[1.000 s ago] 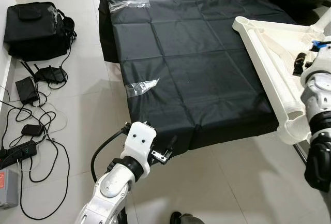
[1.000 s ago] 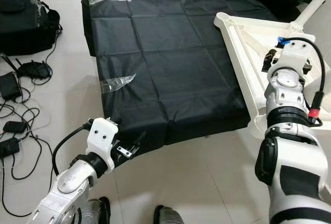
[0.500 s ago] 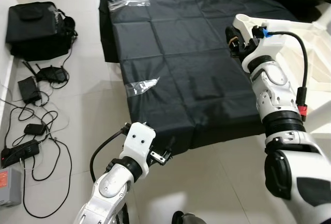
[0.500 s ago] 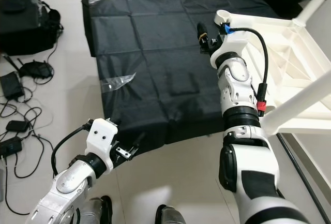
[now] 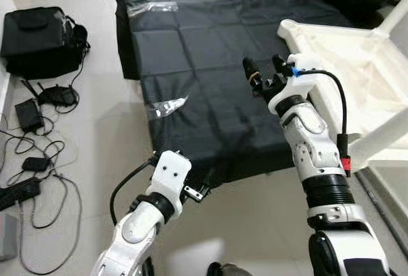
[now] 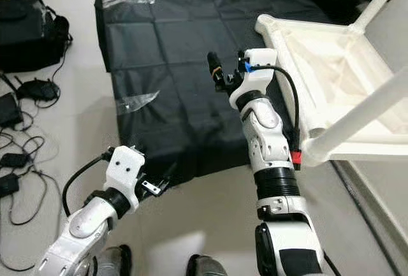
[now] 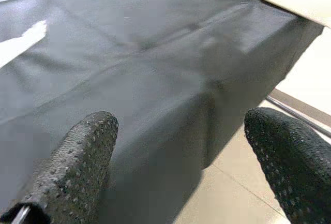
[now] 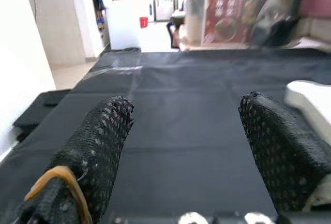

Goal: Building children table

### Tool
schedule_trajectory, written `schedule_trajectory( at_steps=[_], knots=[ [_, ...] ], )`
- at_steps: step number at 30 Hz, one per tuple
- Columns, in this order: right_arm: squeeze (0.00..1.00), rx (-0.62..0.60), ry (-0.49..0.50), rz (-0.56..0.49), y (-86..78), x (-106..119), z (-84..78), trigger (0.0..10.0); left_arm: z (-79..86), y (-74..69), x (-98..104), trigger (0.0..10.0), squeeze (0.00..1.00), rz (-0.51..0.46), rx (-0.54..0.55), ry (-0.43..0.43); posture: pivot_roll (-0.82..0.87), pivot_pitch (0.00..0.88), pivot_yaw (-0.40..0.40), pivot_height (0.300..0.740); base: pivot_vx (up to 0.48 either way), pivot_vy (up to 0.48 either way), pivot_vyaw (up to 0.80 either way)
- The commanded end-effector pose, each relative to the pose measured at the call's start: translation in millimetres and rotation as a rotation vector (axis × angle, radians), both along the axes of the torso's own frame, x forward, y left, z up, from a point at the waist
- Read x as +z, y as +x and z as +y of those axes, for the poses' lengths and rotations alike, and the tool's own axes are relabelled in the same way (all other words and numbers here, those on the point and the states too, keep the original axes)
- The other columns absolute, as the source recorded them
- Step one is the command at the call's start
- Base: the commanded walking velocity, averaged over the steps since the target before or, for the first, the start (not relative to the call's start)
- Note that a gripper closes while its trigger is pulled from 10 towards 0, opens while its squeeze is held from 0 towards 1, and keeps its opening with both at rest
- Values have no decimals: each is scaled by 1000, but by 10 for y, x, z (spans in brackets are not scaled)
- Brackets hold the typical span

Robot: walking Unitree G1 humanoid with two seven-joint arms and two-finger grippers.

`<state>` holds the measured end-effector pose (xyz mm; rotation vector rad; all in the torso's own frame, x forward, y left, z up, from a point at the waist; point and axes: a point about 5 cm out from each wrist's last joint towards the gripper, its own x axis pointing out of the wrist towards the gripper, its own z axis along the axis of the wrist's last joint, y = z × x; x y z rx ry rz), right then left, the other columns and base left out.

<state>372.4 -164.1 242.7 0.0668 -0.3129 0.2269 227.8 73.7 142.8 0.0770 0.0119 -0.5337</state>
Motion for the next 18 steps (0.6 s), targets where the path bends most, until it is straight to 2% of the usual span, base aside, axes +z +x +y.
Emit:
schedule_trajectory(
  at_steps=[1, 11, 12, 14, 15, 17, 18],
  knots=[
    [0, -60, -18, 14, 13, -3, -119, 10000, -19, -4, -55, 10000, 0, 31, 4, -3, 117, 180, -106, 740, 0, 0, 0],
    [0, -78, -40, 20, 54, 126, -40, 10000, -10, -10, -60, 10000, 0, 48, 27, -31, 116, 185, -113, 740, 0, 0, 0],
    [0, -43, -80, 30, 65, 159, 97, 10000, -7, -20, -53, 10000, 0, 48, 35, -43, 118, 187, -118, 740, 0, 0, 0],
    [0, -43, -80, 30, 65, 159, 97, 10000, -7, -20, -53, 10000, 0, 48, 35, -43, 118, 187, -118, 740, 0, 0, 0],
    [0, -34, -123, 77, 103, 123, 174, 10000, 4, -18, -47, 10000, 0, 56, 45, -61, 115, 194, -116, 740, 0, 0, 0],
    [0, -34, -123, 77, 103, 123, 174, 10000, 4, -18, -47, 10000, 0, 56, 45, -61, 115, 194, -116, 740, 0, 0, 0],
    [0, -30, -168, 123, 163, 85, 251, 10000, 15, -15, -33, 10000, 0, 58, 48, -72, 115, 203, -117, 740, 0, 0, 0]
  ],
)
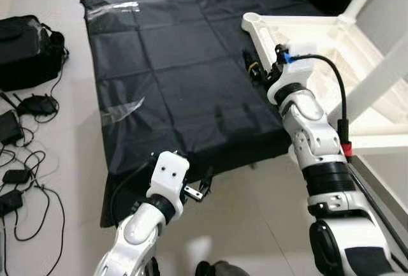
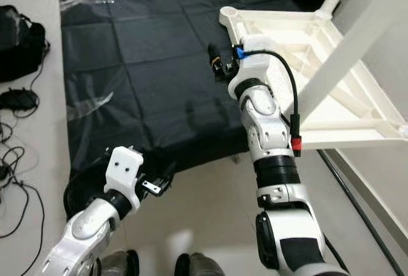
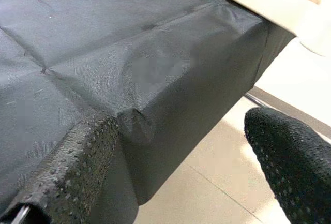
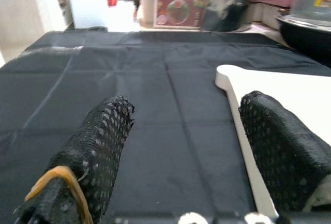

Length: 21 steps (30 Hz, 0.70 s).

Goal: Building children table

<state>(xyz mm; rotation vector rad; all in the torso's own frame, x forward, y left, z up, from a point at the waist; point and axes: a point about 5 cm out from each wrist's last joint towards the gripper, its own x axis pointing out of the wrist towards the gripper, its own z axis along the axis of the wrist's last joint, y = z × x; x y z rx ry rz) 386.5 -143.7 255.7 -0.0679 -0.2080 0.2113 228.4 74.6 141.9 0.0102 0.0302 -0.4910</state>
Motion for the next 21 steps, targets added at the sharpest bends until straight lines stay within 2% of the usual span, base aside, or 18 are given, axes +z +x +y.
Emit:
schedule_trajectory(
  at_steps=[1, 8, 13, 14, 16, 17, 18, 19, 20, 21],
  knots=[
    [0, -9, -61, 76, 106, -76, 107, 10000, 13, -26, -9, 10000, 0, 27, 5, -21, 122, 222, -121, 740, 0, 0, 0],
    [0, -49, -116, 124, 271, -47, 192, 10000, 0, -80, 36, 10000, 0, 28, -8, -28, 127, 253, -126, 740, 0, 0, 0],
    [0, -75, -103, 127, 315, 15, 184, 10000, -10, -117, 70, 10000, 0, 27, -16, -37, 126, 275, -130, 740, 0, 0, 0],
    [0, -142, -100, 133, 362, 106, 78, 10000, -11, -152, 129, 10000, 0, 13, -23, -38, 146, 311, -140, 740, 0, 0, 0],
    [0, -142, -100, 133, 362, 106, 78, 10000, -11, -152, 129, 10000, 0, 13, -23, -38, 146, 311, -140, 740, 0, 0, 0],
    [0, -216, -92, 140, 391, 186, -94, 10000, -14, -203, 180, 10000, 0, 8, -32, -48, 139, 336, -138, 740, 0, 0, 0],
    [0, -216, -92, 140, 391, 186, -94, 10000, -14, -203, 180, 10000, 0, 8, -32, -48, 139, 336, -138, 740, 0, 0, 0],
    [0, -269, -79, 145, 399, 248, -241, 10000, -17, -247, 218, 10000, 0, 7, -36, -62, 138, 345, -137, 740, 0, 0, 0],
    [0, -269, -79, 145, 399, 248, -241, 10000, -17, -247, 218, 10000, 0, 7, -36, -62, 138, 345, -137, 740, 0, 0, 0],
    [0, -303, -68, 144, 397, 296, -356, 10000, -33, -288, 226, 10000, 0, 13, -48, -73, 135, 357, -135, 740, 0, 0, 0]
  ],
)
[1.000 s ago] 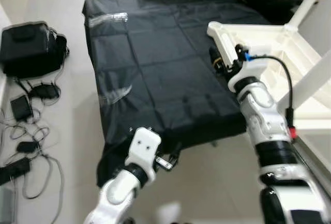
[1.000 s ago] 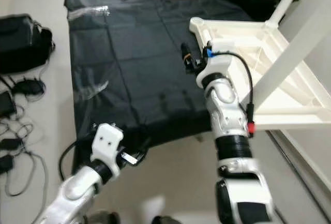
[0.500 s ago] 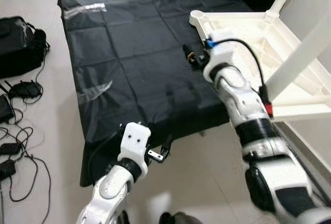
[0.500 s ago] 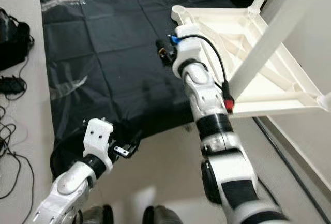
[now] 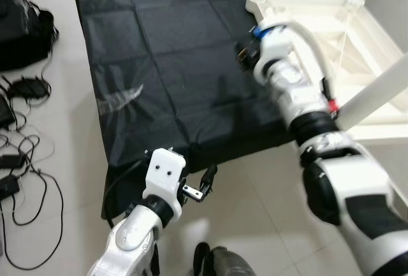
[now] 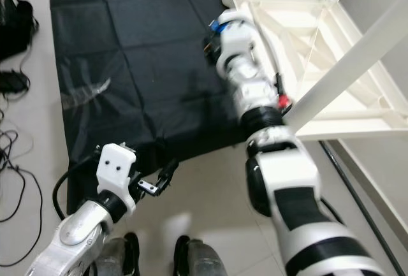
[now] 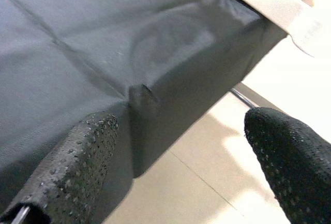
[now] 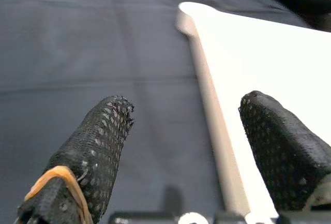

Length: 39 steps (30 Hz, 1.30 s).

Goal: Building children table

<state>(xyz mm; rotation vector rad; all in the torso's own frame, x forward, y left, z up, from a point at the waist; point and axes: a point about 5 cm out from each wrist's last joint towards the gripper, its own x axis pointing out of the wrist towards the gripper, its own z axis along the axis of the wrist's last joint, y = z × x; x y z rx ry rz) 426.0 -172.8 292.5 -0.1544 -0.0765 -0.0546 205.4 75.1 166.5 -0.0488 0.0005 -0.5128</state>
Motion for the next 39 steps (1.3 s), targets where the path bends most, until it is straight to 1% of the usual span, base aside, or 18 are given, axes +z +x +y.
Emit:
schedule_trajectory(
  at_steps=[1, 2, 5, 6, 10, 11, 13, 20, 21, 22, 26, 27, 28, 32, 34, 35, 36, 39],
  knots=[
    [0, -26, 6, 29, 2, -72, -65, 10000, -38, -58, -20, 10000, 0, 26, -28, -8, 135, 357, -135, 740, 0, 0, 0],
    [0, -46, 17, 32, 0, -44, -151, 10000, -60, -101, -21, 10000, 0, 34, -43, -8, 134, 367, -134, 740, 0, 0, 0],
    [0, -57, 27, 43, -2, -40, -209, 10000, -78, -134, -29, 10000, 0, 45, -57, -5, 135, 375, -133, 740, 0, 0, 0],
    [0, -59, 38, 75, -2, -83, -250, 10000, -85, -160, -26, 10000, 0, 53, -66, -1, 137, 384, -134, 740, 0, 0, 0],
    [0, -57, 61, 106, -4, -135, -273, 10000, -89, -179, -19, 10000, 0, 58, -71, 0, 135, 390, -134, 740, 0, 0, 0],
    [0, -50, 99, 152, -7, -220, -294, 10000, -101, -217, -4, 10000, 0, 65, -76, 6, 128, 402, -142, 740, 0, 0, 0],
    [0, -50, 99, 152, -7, -220, -294, 10000, -101, -217, -4, 10000, 0, 65, -76, 6, 128, 402, -142, 740, 0, 0, 0],
    [0, -1, 108, 233, -19, -355, -293, 10000, -95, -252, 20, 10000, 0, 76, -66, 12, 129, 411, -152, 740, 0, 0, 0],
    [0, 29, 102, 267, -26, -415, -280, 10000, -93, -257, 20, 10000, 0, 79, -63, 13, 126, 410, -150, 740, 0, 0, 0],
    [0, 83, 81, 337, -47, -532, -263, 10000, -92, -266, 23, 10000, 0, 84, -59, 15, 125, 413, -153, 740, 0, 0, 0],
    [0, 98, 69, 358, -55, -565, -262, 10000, -92, -269, 25, 10000, 0, 85, -58, 15, 125, 413, -153, 740, 0, 0, 0],
    [0, 89, 20, 373, -69, -590, -322, 10000, -88, -282, 27, 10000, 0, 90, -53, 16, 125, 411, -153, 740, 0, 0, 0],
    [0, 81, 1, 376, -74, -590, -357, 10000, -84, -289, 26, 10000, 0, 92, -48, 18, 125, 411, -154, 740, 0, 0, 0],
    [0, 67, -15, 340, -69, -523, -404, 10000, -78, -296, 31, 10000, 0, 96, -41, 17, 125, 411, -152, 740, 0, 0, 0],
    [0, 83, 25, 287, -51, -392, -396, 10000, -83, -302, 29, 10000, 0, 102, -41, 18, 127, 407, -153, 740, 0, 0, 0],
    [0, 83, 25, 287, -51, -392, -396, 10000, -83, -302, 29, 10000, 0, 102, -41, 18, 127, 407, -153, 740, 0, 0, 0],
    [0, 100, 97, 189, -21, -158, -346, 10000, -82, -303, 24, 10000, 0, 107, -43, 21, 126, 410, -147, 740, 0, 0, 0],
    [0, 114, 164, 99, -7, 80, -307, 10000, -82, -304, 24, 10000, 0, 112, -44, 24, 131, 408, -146, 740, 0, 0, 0]
  ],
)
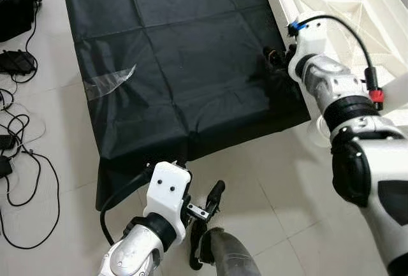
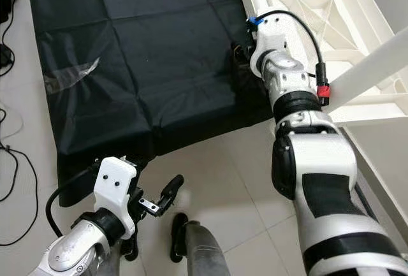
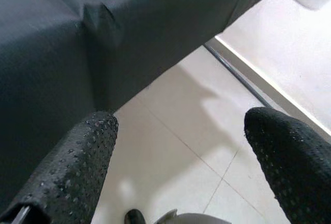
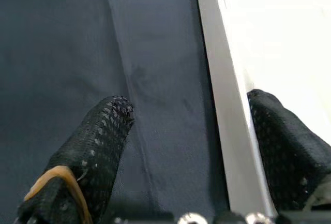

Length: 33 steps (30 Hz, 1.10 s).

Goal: Building children table

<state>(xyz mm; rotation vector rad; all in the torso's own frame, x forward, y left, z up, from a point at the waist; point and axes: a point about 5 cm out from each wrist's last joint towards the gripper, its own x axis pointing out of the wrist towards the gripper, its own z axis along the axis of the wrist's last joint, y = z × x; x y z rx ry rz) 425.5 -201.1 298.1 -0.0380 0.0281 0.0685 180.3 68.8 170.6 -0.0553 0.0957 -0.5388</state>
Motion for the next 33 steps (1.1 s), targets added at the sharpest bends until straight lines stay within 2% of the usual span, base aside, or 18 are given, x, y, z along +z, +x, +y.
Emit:
schedule_trajectory(
  at_steps=[1, 6, 9, 16, 18, 20, 22, 23, 24, 25, 26, 33],
  knots=[
    [0, -4, 67, -19, -1, 64, -15, 10000, -19, -53, -16, 10000, 0, 21, -16, 7, 131, 408, -146, 740, 0, 0, 0],
    [0, -18, 50, -7, 1, 68, -19, 10000, -16, -48, -17, 10000, 0, 24, -15, 9, 125, 407, -149, 740, 0, 0, 0],
    [0, -93, 5, 17, -8, -14, -107, 10000, -17, -41, -17, 10000, 0, 24, -12, 9, 126, 407, -152, 740, 0, 0, 0],
    [0, -119, -10, 51, -16, -106, -152, 10000, -14, -40, -13, 10000, 0, 25, -10, 11, 126, 409, -151, 740, 0, 0, 0],
    [0, -124, -53, 116, -27, -240, -167, 10000, -7, -45, -9, 10000, 0, 26, -8, 13, 128, 414, -150, 740, 0, 0, 0],
    [0, -124, -53, 116, -27, -240, -167, 10000, -7, -45, -9, 10000, 0, 26, -8, 13, 128, 414, -150, 740, 0, 0, 0],
    [0, -88, -103, 205, -45, -411, -149, 10000, 0, -55, -8, 10000, 0, 28, -10, 15, 129, 419, -147, 740, 0, 0, 0],
    [0, -88, -103, 205, -45, -411, -149, 10000, 0, -55, -8, 10000, 0, 28, -10, 15, 129, 419, -147, 740, 0, 0, 0],
    [0, -63, -135, 240, -54, -480, -136, 9333, 2, -60, -7, 10000, 0, 27, -11, 17, 130, 422, -147, 740, 0, 0, 0],
    [0, -63, -135, 240, -54, -480, -136, 9333, 2, -60, -7, 10000, 0, 27, -11, 17, 130, 422, -147, 740, 0, 0, 0],
    [0, -50, -140, 252, -59, -519, -124, 0, 4, -65, -7, 10000, 0, 28, -11, 18, 130, 423, -145, 740, 0, 0, 0],
    [0, 16, -123, 212, -46, -476, -70, 0, 11, -74, -13, 10000, 0, 32, -10, 22, 132, 426, -145, 740, 0, 0, 0]
  ],
)
